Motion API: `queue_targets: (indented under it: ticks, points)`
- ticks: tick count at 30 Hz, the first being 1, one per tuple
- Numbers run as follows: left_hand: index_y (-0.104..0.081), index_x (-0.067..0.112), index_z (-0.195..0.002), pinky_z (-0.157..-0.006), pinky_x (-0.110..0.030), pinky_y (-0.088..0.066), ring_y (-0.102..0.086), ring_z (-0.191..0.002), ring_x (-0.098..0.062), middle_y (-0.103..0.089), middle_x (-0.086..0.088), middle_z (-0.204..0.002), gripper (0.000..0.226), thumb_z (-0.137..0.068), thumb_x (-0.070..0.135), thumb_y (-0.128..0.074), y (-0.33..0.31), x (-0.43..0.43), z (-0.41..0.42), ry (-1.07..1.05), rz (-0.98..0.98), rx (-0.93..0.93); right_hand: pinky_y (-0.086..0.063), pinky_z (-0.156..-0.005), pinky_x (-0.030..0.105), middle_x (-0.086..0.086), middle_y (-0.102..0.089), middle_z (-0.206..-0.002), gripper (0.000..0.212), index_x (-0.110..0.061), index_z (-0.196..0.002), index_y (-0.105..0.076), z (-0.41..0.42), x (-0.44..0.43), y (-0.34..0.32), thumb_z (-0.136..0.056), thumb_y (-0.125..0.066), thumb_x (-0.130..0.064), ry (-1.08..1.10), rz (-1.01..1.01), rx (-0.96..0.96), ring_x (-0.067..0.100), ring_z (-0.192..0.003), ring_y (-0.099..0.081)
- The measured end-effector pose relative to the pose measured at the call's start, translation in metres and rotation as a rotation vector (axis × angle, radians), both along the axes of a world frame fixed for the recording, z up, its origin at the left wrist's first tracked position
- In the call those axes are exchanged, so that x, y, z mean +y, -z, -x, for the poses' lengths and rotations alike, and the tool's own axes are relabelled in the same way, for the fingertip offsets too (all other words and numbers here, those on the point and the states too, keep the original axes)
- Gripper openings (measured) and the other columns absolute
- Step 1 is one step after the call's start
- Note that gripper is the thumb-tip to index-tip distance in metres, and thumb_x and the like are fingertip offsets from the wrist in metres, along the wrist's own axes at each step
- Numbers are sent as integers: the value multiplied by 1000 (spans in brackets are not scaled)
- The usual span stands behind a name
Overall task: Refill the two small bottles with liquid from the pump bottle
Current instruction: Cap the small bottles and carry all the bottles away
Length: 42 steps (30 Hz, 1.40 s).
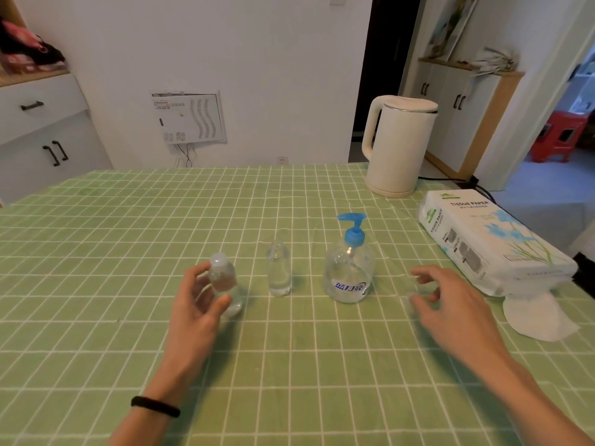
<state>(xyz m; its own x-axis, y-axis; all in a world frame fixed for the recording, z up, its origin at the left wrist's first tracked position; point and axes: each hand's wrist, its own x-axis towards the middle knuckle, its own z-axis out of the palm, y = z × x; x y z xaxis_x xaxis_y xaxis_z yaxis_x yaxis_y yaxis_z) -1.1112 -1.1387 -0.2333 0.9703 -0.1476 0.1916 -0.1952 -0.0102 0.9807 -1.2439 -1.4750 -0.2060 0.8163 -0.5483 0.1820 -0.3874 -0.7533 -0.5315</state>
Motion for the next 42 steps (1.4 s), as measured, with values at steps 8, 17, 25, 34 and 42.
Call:
queue_targets:
  ticks: [8,17,25,34,42]
  points:
    - [-49,26,-136,-106,-30,-47,-61,-120,-1,-59,13,-133,58,-92,0,-75,1,3,9,-186,-202,-29,-59,-97,40,-7,-63,-141,44,-33,-143,-66,1,-16,26,-103,-74,-20,-28,52,113,12,-107,-66]
    - [-57,22,-137,-92,-28,-60,-67,-100,4,-68,10,-132,46,-95,28,-73,-1,-44,49,-75,-489,-99,-46,-81,31,-9,-70,-109,26,-27,-124,-76,-6,-21,40,-102,-74,-14,-27,82,57,13,-90,-64]
    - [-30,10,-154,-121,-46,-41,-48,-144,-23,-47,-7,-159,68,-100,18,-70,2,-84,2,21,-379,-39,-48,-71,23,-19,-69,-99,13,-28,-114,-75,5,-14,33,-102,-77,-23,-44,-52,-30,-8,-87,-63]
    - [-48,19,-130,-97,-37,-59,-69,-111,-9,-67,13,-120,37,-100,13,-69,11,-79,-9,87,-263,-96,-51,-68,3,-21,-75,-99,16,-33,-102,-75,14,4,19,-97,-81,-19,-111,-265,-167,-14,-89,-69]
    - [-65,23,-118,-96,-20,-56,-75,-107,-9,-78,11,-114,38,-86,13,-84,1,-56,43,279,-192,-90,-64,-75,21,-21,-81,-97,12,-35,-100,-81,14,45,0,-95,-84,-25,-258,-462,-230,0,-88,-78]
